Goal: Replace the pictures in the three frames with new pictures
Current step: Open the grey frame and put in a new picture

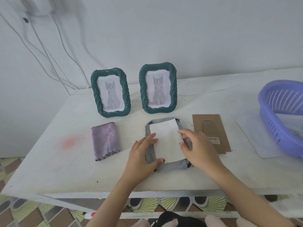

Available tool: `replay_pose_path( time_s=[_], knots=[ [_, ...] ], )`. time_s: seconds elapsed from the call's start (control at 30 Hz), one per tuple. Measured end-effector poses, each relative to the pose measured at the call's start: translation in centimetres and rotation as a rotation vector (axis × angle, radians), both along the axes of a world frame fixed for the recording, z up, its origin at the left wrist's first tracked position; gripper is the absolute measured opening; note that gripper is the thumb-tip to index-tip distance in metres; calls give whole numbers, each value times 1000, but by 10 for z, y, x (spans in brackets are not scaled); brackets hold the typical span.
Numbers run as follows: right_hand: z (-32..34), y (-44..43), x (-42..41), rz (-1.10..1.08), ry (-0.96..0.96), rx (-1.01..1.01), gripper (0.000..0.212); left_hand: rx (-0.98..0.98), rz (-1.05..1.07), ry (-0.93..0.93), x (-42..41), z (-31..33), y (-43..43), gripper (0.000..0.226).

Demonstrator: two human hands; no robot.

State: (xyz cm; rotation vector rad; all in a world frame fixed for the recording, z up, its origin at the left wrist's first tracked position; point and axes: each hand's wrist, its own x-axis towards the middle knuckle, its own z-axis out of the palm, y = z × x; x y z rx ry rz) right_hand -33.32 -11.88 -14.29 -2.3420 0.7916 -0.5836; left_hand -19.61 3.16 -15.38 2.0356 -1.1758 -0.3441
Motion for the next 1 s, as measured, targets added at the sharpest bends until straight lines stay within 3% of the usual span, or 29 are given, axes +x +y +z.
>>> replay_pose_path(
  time_s=[0.2,0.37,0.53,0.63,0.77,0.87,1.0],
  knots=[
    [5,4,4,-20,-89,179,25,-3,-2,1,0,-1,0,77],
    [6,4,1,-8,-71,183,21,-13,-5,12,-1,-2,0,73],
    [15,0,-8,-58,-231,286,23,-77,2,1,-5,5,-2,61],
    [23,-3,-16,-60,-359,456,27,-146,27,110,-10,16,-6,48],
    [35,-6,-34,-72,-479,611,28,-303,84,529,-22,41,-23,27],
    [42,-12,-50,-78,-481,595,27,-338,69,693,-32,51,-40,26],
    [50,-23,-79,-117,-437,448,26,-320,25,749,-51,57,-61,32]
  ],
)
